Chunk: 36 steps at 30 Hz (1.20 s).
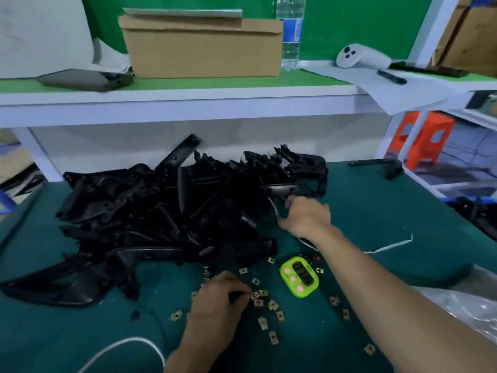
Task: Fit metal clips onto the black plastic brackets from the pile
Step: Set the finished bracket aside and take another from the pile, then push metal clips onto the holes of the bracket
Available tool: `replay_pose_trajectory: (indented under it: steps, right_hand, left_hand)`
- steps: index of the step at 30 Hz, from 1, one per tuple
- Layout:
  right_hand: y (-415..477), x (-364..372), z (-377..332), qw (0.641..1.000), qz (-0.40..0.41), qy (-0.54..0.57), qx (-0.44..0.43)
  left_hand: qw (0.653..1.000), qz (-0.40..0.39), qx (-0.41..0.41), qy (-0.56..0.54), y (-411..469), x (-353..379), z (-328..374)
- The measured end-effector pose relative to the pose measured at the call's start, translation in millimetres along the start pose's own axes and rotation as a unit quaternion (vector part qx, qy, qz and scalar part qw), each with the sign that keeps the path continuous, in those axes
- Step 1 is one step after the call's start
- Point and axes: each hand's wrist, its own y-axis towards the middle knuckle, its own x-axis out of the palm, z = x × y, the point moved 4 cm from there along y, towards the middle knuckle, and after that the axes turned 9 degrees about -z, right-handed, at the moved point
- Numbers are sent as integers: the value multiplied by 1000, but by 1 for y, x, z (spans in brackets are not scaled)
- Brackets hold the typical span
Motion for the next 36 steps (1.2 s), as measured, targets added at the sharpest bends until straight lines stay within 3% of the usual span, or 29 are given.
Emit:
replay_pose_trajectory:
  steps: [4, 8, 12, 15, 17, 20, 23, 27, 29, 32, 34, 36]
  right_hand:
    - [-21, 21, 10, 998, -51, 3, -30]
    - [-42, 10, 19, 993, 91, 71, -29]
    - [-77, -25, 28, 933, 240, 252, -87]
    - [-113, -36, 30, 876, 300, 364, -100]
    - [-129, -29, 31, 810, 287, 505, -80]
    - [-144, -9, 28, 735, 190, 650, -37]
    - [-152, 12, 18, 719, 98, 687, -30]
    - [-158, 47, -6, 691, 8, 723, -5]
    - [-159, 66, -19, 676, 12, 737, 2]
    - [-162, 91, -35, 639, 49, 767, 1]
    - [-165, 100, -43, 649, 60, 758, -25]
    - [-165, 103, -44, 735, 96, 667, -79]
  left_hand:
    - [997, 75, 21, -23, -7, 4, 5]
    - [981, 167, -29, -93, -16, -4, 8]
    - [957, 214, -42, -190, -23, -11, 5]
    - [961, 208, -63, -170, -26, -13, 6]
    - [960, 215, -61, -171, -30, -15, 8]
    - [945, 243, -47, -214, -44, -19, 2]
    - [925, 275, -36, -261, -60, -23, -11]
    - [912, 258, -13, -320, -71, -20, -17]
    - [904, 234, 10, -357, -68, -15, -10]
    - [866, 163, 25, -472, -61, -5, 4]
    - [869, 110, 34, -482, -59, 2, 13]
    - [874, 96, 45, -475, -60, 4, 18]
